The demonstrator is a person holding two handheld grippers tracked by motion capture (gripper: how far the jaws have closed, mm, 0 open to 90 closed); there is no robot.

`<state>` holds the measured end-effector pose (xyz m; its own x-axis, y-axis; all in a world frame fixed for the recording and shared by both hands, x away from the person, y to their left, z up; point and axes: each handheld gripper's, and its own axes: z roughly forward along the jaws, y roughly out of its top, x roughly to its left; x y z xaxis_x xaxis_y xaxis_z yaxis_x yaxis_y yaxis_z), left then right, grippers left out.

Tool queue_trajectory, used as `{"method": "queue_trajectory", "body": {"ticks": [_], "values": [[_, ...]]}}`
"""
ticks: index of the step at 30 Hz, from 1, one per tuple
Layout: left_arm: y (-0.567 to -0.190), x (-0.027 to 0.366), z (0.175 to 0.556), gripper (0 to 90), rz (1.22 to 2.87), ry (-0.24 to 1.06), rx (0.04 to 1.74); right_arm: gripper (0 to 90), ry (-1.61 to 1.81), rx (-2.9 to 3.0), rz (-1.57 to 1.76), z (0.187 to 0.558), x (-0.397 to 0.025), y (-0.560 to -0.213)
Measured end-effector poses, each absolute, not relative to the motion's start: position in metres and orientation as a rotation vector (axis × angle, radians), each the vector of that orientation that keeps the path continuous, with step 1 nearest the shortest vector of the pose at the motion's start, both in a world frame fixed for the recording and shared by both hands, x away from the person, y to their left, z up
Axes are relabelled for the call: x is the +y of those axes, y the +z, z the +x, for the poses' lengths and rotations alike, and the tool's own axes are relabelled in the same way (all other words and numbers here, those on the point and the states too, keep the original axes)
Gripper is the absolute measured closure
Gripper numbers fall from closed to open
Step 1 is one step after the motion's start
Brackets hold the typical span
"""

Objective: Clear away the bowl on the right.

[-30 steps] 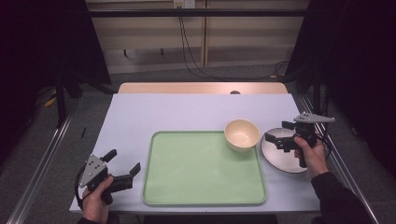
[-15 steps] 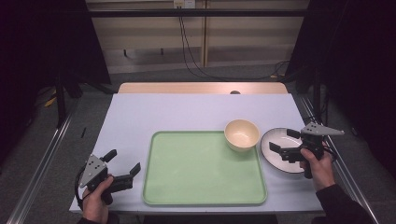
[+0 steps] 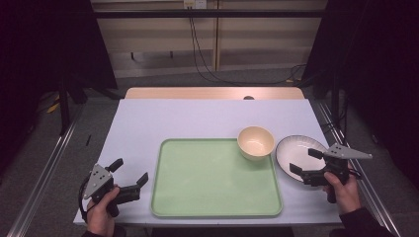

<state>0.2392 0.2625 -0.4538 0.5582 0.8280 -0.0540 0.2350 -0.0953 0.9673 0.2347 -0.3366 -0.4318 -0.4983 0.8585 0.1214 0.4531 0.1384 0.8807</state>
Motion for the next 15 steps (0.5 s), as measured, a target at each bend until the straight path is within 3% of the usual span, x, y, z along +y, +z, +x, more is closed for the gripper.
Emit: {"method": "queue_trajectory", "body": {"ticks": [15], "values": [[-0.454,0.264,0.239,0.4,1.633,0.637,0.917,2.4,1.282,1.997,1.256,0.21,-0.345,-0.442]]}}
